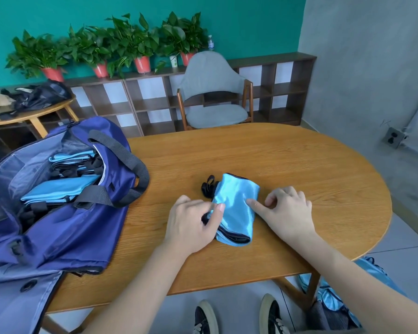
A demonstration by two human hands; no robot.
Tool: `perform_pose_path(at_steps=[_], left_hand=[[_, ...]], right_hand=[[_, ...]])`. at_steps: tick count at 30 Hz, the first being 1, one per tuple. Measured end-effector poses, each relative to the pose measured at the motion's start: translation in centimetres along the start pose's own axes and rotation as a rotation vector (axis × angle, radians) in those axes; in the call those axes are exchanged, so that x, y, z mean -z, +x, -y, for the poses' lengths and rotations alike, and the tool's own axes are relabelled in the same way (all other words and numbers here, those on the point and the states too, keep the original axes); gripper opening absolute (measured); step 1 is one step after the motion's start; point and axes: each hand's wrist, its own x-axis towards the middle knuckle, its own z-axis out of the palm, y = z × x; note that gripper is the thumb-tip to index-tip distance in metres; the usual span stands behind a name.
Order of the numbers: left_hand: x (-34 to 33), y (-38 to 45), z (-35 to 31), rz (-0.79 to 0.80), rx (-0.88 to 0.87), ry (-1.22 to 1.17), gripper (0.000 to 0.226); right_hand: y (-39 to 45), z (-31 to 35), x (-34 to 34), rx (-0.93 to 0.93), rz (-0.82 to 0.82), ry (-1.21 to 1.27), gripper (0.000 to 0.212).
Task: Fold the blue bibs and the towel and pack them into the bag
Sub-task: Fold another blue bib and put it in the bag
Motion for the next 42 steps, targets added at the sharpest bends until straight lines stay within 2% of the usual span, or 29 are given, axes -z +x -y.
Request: perform_pose_path(at_steps=[3, 6, 9, 14, 16, 18, 24, 29, 33, 35, 39, 42], left_hand=[[0.7, -0.3, 0.1, 0.003, 0.041, -0.25, 0.068], [1.2, 0.0, 0.2, -0.101, 0.13, -0.361, 0.046], [0.9, 0.5, 0.3, -0.114, 0.136, -0.281, 0.027], [-0.3, 0.4, 0.7, 0.145, 0.066, -0.162, 0.023], [-0.7, 0.2, 0.6, 0.188, 0.049, -0.063, 0.023], [-0.9, 0.1, 0.4, 0.179, 0.037, 0.031, 0.025], [-2.0, 0.5, -1.6, 0.044, 0.075, 0.387, 0.036], [-2.2, 0.8, -2.7, 0.011, 0.116, 0.472, 0.045], [-2.3, 0.6, -2.4, -0.023, 0.13, 0.405, 0.041], [-2.4, 0.6, -2.0, -0.044, 0.134, 0.333, 0.037], [-2.1, 0.9, -1.5, -0.089, 0.185, 0.105, 0.027], [-1.4, 1.1, -0.8, -0.085, 0.338, -0.117, 0.013]], right_hand=[[0.3, 0.1, 0.1, 0.012, 0.074, -0.016, 0.052], [0.4, 0.0, 0.3, 0.032, 0.108, 0.026, 0.054], [0.3, 0.1, 0.5, 0.043, 0.13, 0.034, 0.065], [0.3, 0.4, 0.3, 0.109, 0.147, 0.0, 0.063], [0.3, 0.4, 0.2, 0.115, 0.144, -0.005, 0.069], [0.3, 0.4, 0.1, 0.103, 0.124, -0.004, 0.071], [0.5, 0.4, -0.1, 0.066, 0.105, 0.069, 0.04], [0.3, 0.9, 0.3, 0.075, 0.144, 0.058, 0.039], [-0.2, 1.0, -0.2, 0.15, 0.147, -0.084, 0.06], [-0.2, 1.1, -0.4, 0.184, 0.15, -0.1, 0.063], [0.1, 0.7, -0.5, 0.273, 0.162, 0.06, 0.038], [-0.4, 0.8, -0.1, 0.318, 0.172, 0.275, 0.022]])
